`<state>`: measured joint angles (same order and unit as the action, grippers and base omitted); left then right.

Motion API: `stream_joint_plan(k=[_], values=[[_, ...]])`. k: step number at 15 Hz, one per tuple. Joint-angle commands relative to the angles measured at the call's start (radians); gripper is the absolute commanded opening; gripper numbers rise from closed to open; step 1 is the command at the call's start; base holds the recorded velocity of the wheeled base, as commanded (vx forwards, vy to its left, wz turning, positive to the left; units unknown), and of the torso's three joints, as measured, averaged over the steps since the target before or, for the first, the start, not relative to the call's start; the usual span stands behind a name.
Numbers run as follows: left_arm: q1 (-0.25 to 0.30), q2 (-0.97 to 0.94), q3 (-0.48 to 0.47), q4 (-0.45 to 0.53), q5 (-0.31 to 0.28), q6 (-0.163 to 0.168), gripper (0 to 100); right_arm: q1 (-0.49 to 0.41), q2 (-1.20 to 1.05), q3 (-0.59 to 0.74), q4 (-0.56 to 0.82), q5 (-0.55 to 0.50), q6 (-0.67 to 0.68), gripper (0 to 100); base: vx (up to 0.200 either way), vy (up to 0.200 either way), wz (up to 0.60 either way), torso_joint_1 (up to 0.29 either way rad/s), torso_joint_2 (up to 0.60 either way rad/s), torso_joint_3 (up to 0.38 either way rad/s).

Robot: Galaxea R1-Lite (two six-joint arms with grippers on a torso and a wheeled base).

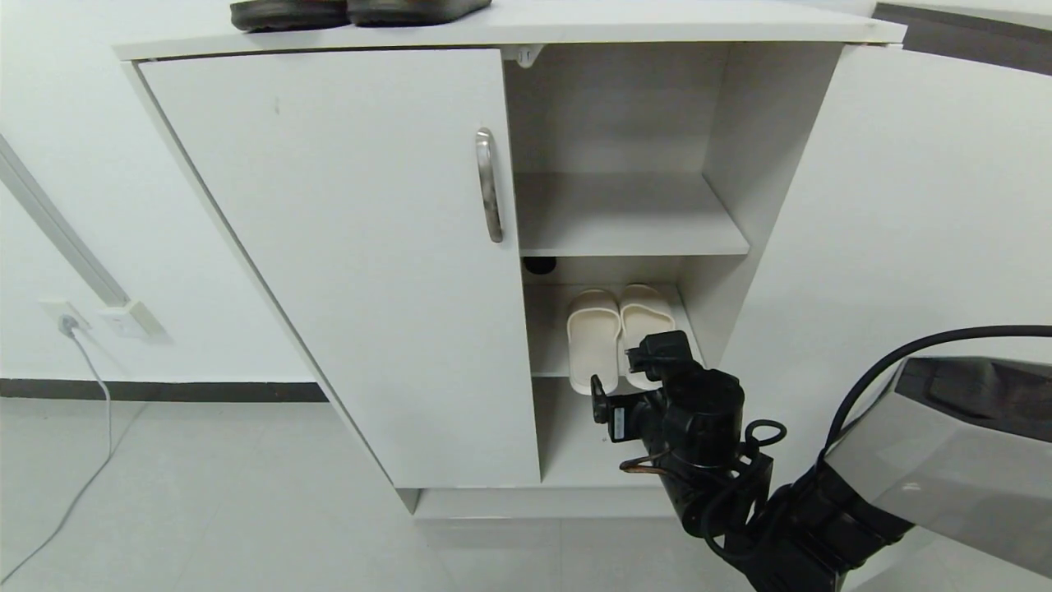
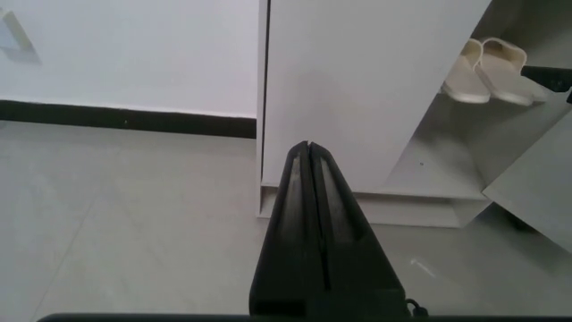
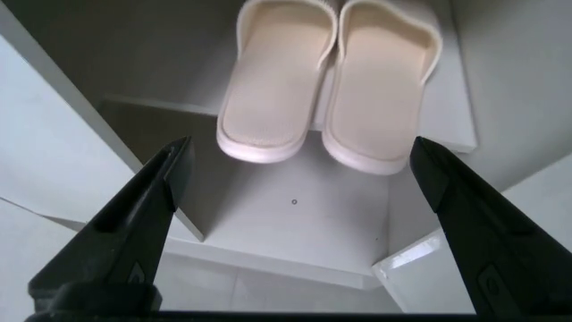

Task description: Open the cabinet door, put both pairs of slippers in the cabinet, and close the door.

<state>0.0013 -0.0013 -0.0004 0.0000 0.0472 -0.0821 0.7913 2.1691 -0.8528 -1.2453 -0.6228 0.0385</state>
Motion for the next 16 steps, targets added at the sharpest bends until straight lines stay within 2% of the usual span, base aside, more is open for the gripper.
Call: stream_joint_plan(k=[1,7,15,16], values=[[0.0,0.001,0.0,0.0,0.0,-0.001,0,-0.001,0.005,0.001,0.0,0.0,0.0,100,0.0,0.0,0.0,0.002,0.0,0.188],[0.0,0.001,0.0,0.0,0.0,0.002,0,-0.001,0.018,0.006,0.0,-0.002,-0.002,100,0.0,0.0,0.0,0.002,0.0,0.19],[0.0,0.001,0.0,0.0,0.0,-0.001,0,-0.003,0.023,0.006,0.0,-0.003,-0.008,100,0.0,0.0,0.0,-0.001,0.0,0.017],[0.0,0.001,0.0,-0.002,-0.001,-0.001,0,-0.003,0.024,0.006,-0.002,-0.003,-0.008,100,0.0,0.2,0.0,-0.012,0.01,0.007]])
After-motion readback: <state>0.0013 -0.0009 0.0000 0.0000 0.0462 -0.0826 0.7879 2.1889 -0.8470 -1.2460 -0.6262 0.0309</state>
